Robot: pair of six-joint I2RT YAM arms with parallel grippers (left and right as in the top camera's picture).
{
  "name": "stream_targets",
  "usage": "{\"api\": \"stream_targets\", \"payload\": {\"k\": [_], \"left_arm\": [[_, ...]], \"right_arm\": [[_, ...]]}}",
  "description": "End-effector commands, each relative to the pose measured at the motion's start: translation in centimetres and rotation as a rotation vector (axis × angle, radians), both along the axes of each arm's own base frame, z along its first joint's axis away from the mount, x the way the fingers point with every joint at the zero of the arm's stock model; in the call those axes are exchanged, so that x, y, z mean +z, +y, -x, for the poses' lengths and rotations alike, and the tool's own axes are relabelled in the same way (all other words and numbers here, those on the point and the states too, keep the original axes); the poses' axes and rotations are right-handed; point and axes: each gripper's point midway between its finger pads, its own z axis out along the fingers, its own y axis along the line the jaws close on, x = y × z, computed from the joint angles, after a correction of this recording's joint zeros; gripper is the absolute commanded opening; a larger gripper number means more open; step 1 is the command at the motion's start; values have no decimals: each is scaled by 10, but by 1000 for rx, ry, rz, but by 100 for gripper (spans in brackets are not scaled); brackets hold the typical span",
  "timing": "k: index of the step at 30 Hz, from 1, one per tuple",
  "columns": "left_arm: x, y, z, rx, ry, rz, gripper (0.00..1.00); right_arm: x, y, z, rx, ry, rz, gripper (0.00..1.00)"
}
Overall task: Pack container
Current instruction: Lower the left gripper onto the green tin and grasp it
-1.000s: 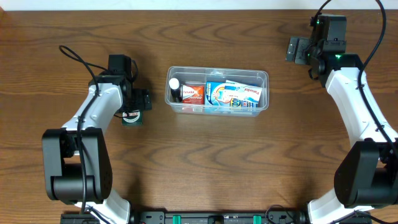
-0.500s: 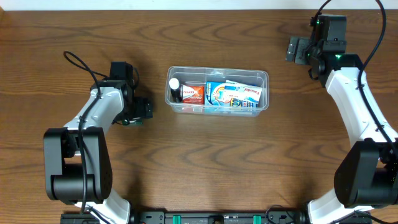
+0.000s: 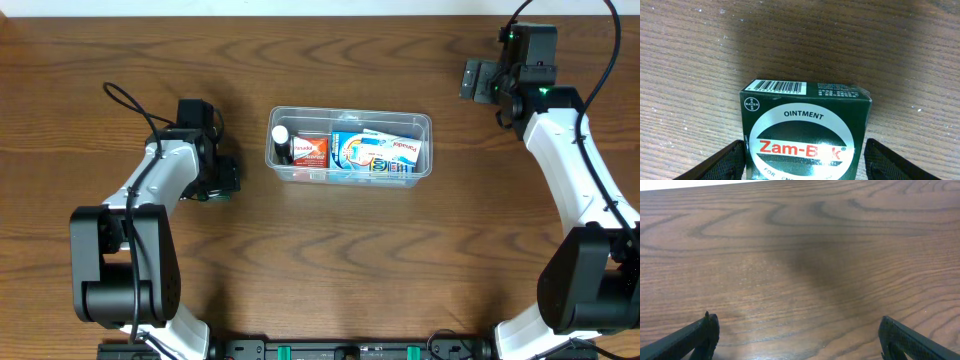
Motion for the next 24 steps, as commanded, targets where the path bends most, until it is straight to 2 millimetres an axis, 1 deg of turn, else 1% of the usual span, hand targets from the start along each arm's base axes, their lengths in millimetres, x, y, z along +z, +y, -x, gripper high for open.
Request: {"api": "stream_targets", "payload": {"k": [1, 13, 24], "left_arm": [[-3, 1, 2, 1, 9, -1, 76], [-3, 1, -7, 1, -29, -3, 77], [-8, 2, -5, 1, -25, -5, 77]], "right_arm": [[8, -3, -1, -23, -20, -3, 99], [8, -3, -1, -23, -20, -3, 99], [8, -3, -1, -23, -20, -3, 99]]}}
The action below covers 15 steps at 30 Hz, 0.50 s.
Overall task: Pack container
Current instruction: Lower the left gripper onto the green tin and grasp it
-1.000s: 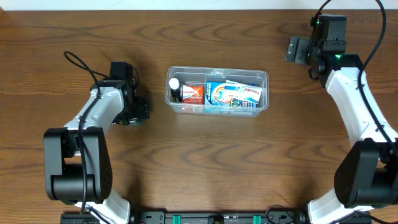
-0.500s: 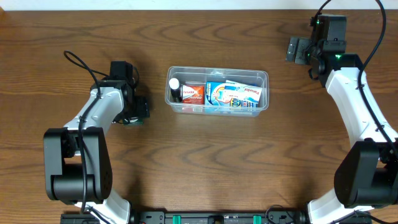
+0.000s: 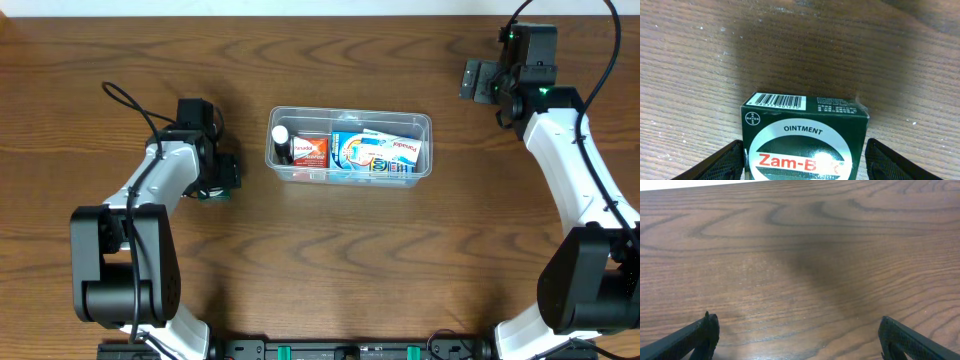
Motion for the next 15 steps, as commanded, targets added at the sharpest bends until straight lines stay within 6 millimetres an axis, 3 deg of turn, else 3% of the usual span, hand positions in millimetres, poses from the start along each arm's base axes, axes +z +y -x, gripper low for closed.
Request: {"api": "stream_targets", "payload": {"k": [1, 15], "left_arm": [[-7, 2, 4, 1, 15, -5, 77], [-9, 2, 5, 1, 16, -5, 77]], "right_arm": [[8, -3, -1, -23, -20, -3, 99], [8, -3, -1, -23, -20, -3, 99]]}}
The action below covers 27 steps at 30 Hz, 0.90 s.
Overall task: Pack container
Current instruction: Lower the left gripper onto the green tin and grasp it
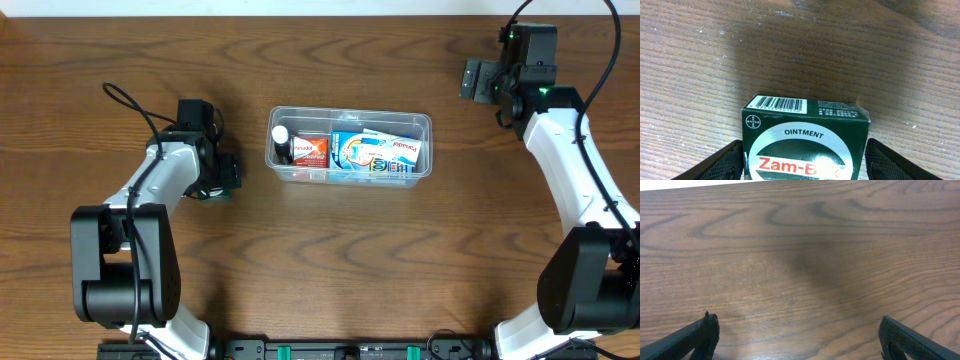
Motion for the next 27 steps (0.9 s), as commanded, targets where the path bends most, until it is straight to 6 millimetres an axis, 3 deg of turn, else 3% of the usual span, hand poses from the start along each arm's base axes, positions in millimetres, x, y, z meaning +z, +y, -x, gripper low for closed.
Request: {"api": "stream_targets", "payload": {"k": [1, 2, 4, 20, 24, 27], "left_arm": [[-7, 2, 6, 1, 23, -5, 77], [-7, 2, 5, 1, 22, -5, 84], [-8, 2, 5, 1, 23, -5, 86], [-18, 2, 6, 1, 43, -4, 85], [-14, 2, 5, 1, 36, -4, 71], [-10, 2, 4, 1, 32, -4, 66]], "right_arm": [[8, -3, -1, -23, -20, -3, 99], [8, -3, -1, -23, -20, -3, 99], [8, -3, -1, -23, -20, -3, 99], [8, -3, -1, -23, -20, -3, 99], [8, -3, -1, -23, -20, -3, 99], [8, -3, -1, -23, -20, -3, 99]]}}
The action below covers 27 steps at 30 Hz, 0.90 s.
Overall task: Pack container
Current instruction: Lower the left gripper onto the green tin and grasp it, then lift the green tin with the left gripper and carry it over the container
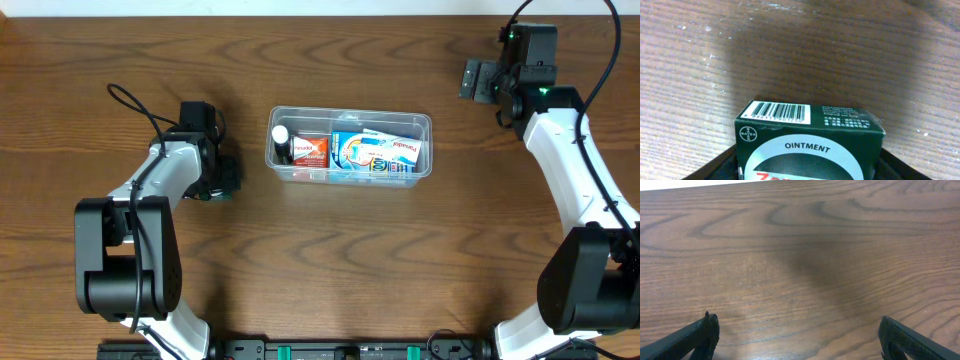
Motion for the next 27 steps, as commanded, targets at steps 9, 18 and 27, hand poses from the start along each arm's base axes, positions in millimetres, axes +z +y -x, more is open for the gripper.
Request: {"api": "stream_targets", "payload": {"k": [9, 18, 27], "left_arm": [[36, 2, -11, 2, -67, -7, 65], [132, -7, -47, 29, -348, 52, 59], [194, -64, -59, -98, -502, 167, 58]], "right_arm": [[8, -3, -1, -23, -19, -3, 99], [8, -3, -1, -23, -19, -3, 99], [8, -3, -1, -23, -20, -3, 99]]}}
